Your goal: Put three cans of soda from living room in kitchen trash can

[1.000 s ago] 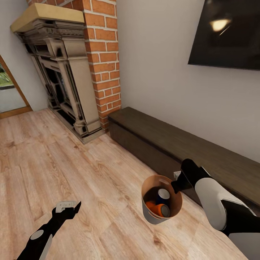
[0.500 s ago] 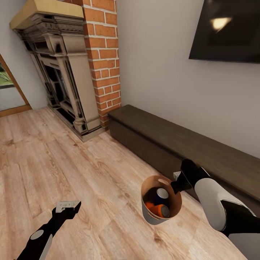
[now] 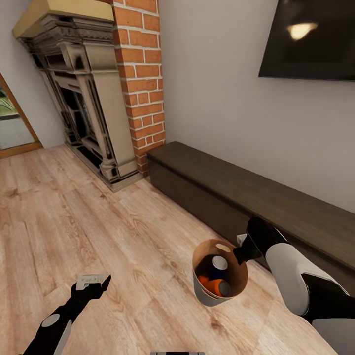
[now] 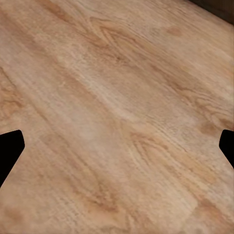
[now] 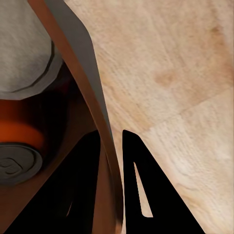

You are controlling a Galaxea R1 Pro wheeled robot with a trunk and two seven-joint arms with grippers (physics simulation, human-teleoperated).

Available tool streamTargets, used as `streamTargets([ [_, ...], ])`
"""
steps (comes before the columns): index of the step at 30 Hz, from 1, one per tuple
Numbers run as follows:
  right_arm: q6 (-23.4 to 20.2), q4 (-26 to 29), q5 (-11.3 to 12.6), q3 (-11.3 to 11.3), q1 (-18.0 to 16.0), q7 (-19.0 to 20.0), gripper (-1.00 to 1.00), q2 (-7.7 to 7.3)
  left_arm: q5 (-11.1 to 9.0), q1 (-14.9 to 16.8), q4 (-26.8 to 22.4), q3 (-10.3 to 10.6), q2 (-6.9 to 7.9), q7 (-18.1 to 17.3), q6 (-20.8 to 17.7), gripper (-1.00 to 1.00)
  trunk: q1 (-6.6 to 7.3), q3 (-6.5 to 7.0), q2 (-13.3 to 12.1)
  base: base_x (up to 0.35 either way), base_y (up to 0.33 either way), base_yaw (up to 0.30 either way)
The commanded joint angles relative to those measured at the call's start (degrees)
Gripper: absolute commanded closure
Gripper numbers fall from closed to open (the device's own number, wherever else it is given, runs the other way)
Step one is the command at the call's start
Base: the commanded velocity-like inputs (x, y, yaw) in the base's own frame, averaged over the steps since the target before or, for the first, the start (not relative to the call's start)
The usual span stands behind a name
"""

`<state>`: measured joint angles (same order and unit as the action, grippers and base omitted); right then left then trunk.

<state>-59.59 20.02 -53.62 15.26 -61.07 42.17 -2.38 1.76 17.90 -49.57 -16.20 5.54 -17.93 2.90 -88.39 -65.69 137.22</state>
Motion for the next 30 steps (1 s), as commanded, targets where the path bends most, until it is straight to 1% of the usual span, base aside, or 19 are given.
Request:
streamTargets([
  [1,-0.4,0.0,1.2,0.2,0.0,0.2,1.00,0.01,0.0,0.0,0.0,0.0,0.00,0.0,0.0,-1.00,0.00,0.00,0.0,0.000,0.000,0.000],
  [10,-0.4,-0.2,1.2,0.2,0.2,0.2,1.00,0.01,0.0,0.0,0.0,0.0,0.00,0.0,0.0,-1.00,0.00,0.00,0.0,0.000,0.000,0.000],
  [23,-0.4,-0.1,0.7,0.1,0.9,0.2,1.00,0.01,0.0,0.0,0.1,0.0,0.00,0.0,0.0,-1.00,-2.85,-2.33,5.2,0.000,0.000,0.000],
  [30,-0.4,0.3,0.7,0.2,1.0,0.2,1.00,-0.06,0.0,0.0,0.1,0.0,0.00,0.1,0.0,-1.00,-2.85,-2.33,5.2,0.000,0.000,0.000],
])
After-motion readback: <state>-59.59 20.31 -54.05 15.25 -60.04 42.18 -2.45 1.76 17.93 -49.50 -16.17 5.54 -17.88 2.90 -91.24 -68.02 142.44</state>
